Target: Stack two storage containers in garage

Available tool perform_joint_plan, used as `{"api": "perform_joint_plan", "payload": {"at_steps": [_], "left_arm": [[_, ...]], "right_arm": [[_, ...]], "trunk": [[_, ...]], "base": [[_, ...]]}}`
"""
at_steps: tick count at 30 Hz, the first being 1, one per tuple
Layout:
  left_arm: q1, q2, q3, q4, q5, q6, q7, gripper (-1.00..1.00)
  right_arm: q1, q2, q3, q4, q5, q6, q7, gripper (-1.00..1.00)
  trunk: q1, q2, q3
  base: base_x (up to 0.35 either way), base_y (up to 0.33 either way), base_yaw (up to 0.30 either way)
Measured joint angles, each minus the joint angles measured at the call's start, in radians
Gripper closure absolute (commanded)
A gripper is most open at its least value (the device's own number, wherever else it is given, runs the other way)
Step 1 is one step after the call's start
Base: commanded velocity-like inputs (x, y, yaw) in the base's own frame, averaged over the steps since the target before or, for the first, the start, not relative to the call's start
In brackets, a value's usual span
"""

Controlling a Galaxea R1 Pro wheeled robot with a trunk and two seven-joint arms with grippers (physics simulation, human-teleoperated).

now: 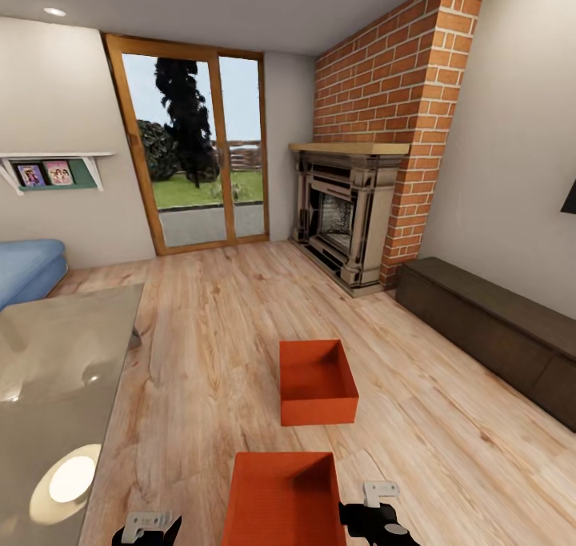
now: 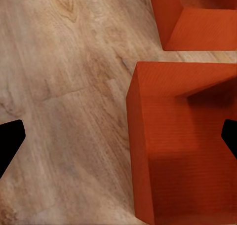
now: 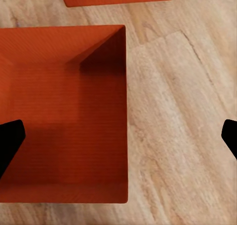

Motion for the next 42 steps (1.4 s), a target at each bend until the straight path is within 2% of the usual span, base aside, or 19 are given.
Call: {"api": "perform_joint_plan", "payload": {"at_steps": [27, 42], "left_arm": [[0.0, 0.0, 0.0, 0.0, 0.0, 0.0, 0.0, -1.0], [0.0, 0.0, 0.0, 0.0, 0.0, 0.0, 0.0, -1.0]], "right_arm": [[0.0, 0.0, 0.001, 0.0, 0.0, -0.004, 0.0, -1.0], [0.0, 0.0, 0.0, 0.001, 0.0, -0.006, 0.0, -1.0]], "trunk": [[0.0, 0.0, 0.0], [0.0, 0.0, 0.0]], "base": [[0.003, -0.002, 0.0], [0.095, 0.0, 0.0]]}}
